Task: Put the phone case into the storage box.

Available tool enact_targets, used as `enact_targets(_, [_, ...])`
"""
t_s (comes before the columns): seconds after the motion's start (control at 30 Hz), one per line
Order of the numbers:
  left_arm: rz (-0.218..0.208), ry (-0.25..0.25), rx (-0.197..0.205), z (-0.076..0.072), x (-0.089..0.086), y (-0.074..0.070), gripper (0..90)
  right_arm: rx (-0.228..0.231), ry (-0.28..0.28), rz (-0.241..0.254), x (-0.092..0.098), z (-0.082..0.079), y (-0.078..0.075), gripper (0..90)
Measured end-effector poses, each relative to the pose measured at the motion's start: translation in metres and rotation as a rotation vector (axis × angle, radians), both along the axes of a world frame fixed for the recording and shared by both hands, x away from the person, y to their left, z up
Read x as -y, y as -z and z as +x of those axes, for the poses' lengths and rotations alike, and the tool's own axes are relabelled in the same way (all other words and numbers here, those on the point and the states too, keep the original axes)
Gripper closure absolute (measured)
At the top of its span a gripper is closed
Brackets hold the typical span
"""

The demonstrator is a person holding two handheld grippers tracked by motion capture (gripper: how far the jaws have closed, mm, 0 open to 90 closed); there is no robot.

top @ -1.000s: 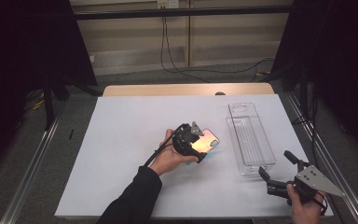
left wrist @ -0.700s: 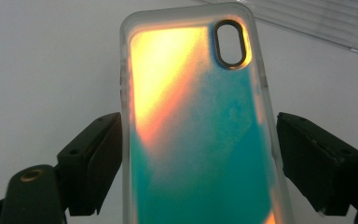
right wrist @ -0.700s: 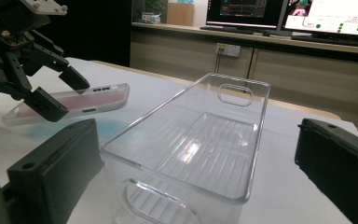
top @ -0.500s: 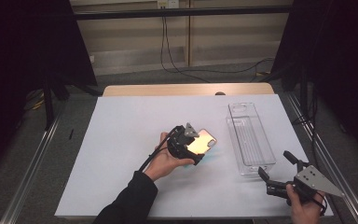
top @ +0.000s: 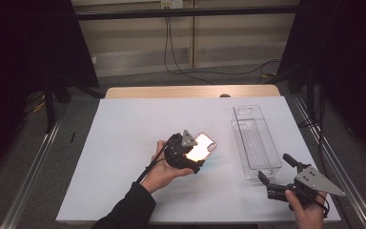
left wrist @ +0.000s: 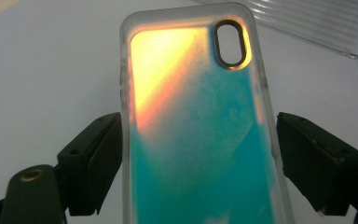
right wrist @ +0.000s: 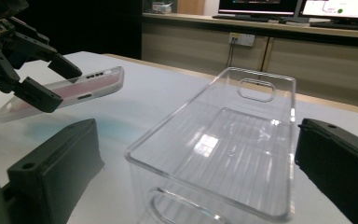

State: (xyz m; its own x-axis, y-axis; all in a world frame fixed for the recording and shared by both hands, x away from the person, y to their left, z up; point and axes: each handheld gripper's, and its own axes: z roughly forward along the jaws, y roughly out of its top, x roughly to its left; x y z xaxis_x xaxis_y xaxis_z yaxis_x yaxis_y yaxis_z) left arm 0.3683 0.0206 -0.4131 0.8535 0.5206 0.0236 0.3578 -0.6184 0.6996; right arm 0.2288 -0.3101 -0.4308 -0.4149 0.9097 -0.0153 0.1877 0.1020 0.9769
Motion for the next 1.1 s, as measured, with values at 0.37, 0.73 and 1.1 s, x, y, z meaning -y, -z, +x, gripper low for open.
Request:
enact_targets(0.37, [-0.002, -0.033, 0.080, -0.018, -0.006, -0.002, 17.0, -0.024, -0.071, -0.017, -0.024, 0.005, -0.010, 0.0])
enact_targets(0.73, [-0.021, -0.068, 0.101, -0.031, -0.009, 0.001, 17.0, -0.072, -0.132, 0.016, -0.054, 0.026, -0.021, 6.0])
enact_targets(1.1, [-0.026, -0.094, 0.123, -0.036, -0.011, 0.003, 16.9, -0.157, -0.139, 0.039, -0.075, 0.047, -0.025, 7.3])
